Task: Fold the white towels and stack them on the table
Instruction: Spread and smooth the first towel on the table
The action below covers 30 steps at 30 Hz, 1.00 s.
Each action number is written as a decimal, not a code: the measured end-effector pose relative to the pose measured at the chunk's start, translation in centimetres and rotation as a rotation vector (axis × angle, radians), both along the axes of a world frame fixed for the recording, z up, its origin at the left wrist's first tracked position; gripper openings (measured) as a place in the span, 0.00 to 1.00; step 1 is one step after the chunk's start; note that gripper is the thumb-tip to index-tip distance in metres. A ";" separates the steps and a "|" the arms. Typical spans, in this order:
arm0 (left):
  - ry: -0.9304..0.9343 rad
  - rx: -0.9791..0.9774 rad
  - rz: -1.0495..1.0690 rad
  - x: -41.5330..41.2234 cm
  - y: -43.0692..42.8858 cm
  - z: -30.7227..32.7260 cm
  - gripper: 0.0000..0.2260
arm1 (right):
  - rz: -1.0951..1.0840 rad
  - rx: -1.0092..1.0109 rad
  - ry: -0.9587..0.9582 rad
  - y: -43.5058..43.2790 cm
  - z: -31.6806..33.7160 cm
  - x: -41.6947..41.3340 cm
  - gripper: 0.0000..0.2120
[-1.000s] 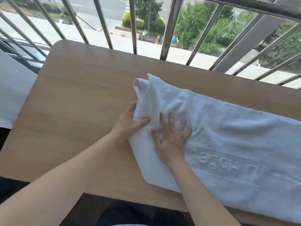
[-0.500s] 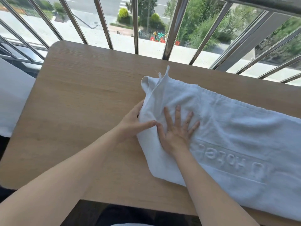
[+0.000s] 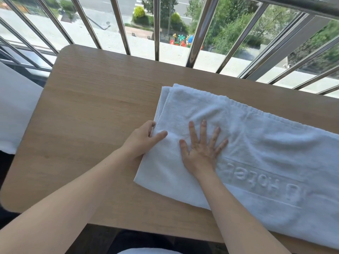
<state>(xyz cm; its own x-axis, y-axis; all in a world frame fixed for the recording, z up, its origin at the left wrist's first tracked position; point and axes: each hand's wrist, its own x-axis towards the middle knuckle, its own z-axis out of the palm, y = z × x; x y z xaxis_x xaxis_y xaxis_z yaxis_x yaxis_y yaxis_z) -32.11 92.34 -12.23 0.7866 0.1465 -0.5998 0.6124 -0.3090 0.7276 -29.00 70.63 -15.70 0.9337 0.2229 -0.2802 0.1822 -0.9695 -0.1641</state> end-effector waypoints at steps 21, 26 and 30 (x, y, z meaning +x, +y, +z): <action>-0.229 0.260 0.056 -2.4 0.7 -1.7 0.13 | 0.001 -0.032 -0.073 0.2 -0.3 -0.3 0.30; -0.283 0.280 0.066 5.1 -0.4 -1.0 0.14 | -0.001 -0.031 -0.055 0.2 -0.2 -0.2 0.30; -0.171 0.316 0.084 8.2 -1.2 -1.3 0.19 | -0.006 -0.024 -0.027 0.1 0.0 -0.1 0.30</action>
<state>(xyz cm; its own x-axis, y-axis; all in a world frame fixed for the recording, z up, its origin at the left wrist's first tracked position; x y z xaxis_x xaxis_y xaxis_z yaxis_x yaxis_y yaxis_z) -23.94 91.12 -13.54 0.8490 0.3718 -0.3756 0.5229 -0.4887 0.6984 -29.14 70.73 -15.71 0.9423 0.2113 -0.2596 0.1809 -0.9740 -0.1361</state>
